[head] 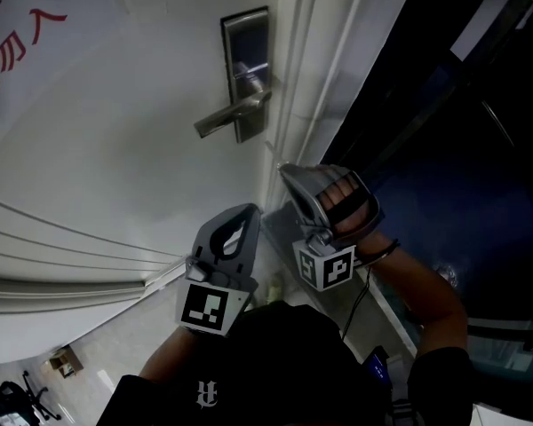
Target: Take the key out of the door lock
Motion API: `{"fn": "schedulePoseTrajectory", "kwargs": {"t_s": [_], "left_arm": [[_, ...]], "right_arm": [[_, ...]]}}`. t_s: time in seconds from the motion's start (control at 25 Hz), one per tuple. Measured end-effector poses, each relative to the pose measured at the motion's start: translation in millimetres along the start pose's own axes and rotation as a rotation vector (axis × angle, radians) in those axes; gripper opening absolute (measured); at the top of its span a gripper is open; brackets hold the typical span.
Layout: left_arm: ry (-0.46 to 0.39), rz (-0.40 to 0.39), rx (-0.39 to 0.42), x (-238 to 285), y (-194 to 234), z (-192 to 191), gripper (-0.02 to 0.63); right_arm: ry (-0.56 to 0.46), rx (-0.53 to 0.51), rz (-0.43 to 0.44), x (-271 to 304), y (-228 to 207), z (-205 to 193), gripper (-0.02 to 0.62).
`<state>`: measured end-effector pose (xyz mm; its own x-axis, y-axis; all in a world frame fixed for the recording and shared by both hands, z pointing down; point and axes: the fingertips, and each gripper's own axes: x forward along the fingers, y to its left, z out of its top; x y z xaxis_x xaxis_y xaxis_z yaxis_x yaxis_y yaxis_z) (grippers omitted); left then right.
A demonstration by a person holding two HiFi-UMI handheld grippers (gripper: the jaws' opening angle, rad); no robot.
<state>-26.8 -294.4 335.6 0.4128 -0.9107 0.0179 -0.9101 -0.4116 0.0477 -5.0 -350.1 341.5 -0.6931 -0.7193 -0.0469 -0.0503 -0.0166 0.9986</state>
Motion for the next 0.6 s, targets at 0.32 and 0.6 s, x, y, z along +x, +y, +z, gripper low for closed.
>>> {"fn": "schedulePoseTrajectory", "kwargs": {"t_s": [0.32,0.6], "left_arm": [[-0.018,-0.034,0.021,-5.3,-12.7,4.1,0.005],[-0.028,-0.059,0.035,-10.4,-21.2,11.3,0.005]], "right_arm": [[-0.004,-0.009,-0.003,-31.1,-16.6,16.9,0.021],[-0.018,-0.009,0.003,-39.5,-23.8,27.8,0.021]]}}
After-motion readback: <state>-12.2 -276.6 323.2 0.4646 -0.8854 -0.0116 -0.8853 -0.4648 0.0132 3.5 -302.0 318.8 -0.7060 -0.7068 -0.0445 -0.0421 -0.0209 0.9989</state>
